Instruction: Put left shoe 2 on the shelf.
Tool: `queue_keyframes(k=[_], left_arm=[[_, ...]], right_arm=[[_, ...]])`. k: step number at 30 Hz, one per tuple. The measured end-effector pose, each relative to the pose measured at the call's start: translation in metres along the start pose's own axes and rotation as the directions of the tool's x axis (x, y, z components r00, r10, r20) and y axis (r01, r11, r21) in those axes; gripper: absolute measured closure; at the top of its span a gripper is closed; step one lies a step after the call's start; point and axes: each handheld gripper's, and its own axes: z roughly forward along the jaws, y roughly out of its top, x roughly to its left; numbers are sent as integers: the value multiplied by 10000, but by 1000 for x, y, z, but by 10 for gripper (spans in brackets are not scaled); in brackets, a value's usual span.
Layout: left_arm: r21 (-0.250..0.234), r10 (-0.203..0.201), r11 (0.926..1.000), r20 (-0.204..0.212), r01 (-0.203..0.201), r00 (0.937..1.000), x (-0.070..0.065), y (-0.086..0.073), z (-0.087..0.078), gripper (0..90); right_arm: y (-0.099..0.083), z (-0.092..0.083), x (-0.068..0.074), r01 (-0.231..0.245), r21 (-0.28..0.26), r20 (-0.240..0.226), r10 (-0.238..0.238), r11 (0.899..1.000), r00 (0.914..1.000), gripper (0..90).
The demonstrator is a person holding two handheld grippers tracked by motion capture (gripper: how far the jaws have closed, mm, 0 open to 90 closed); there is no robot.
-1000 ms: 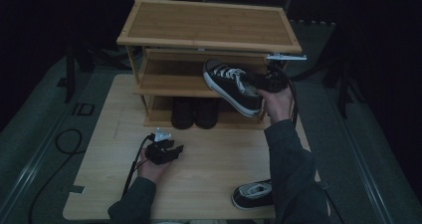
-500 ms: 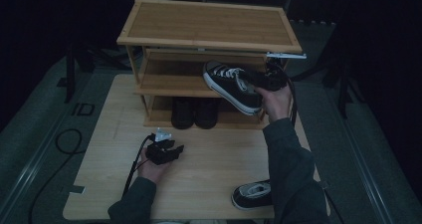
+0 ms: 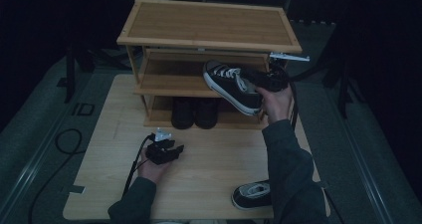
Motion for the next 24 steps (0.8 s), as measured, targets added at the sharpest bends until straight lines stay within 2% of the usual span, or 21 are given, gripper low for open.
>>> queue_keyframes(k=[9, 24], left_arm=[[-8, -18, 10000, 17, 18, 10000, 0, 0, 0, 532], [-8, -15, 10000, 7, 15, 10000, 0, 0, 1, 532]], right_arm=[[-2, 0, 2, 380, -143, 187, -377, 9992, 9991, 626], [-2, 2, 4, 115, -194, -66, -117, 9997, 9999, 619]])
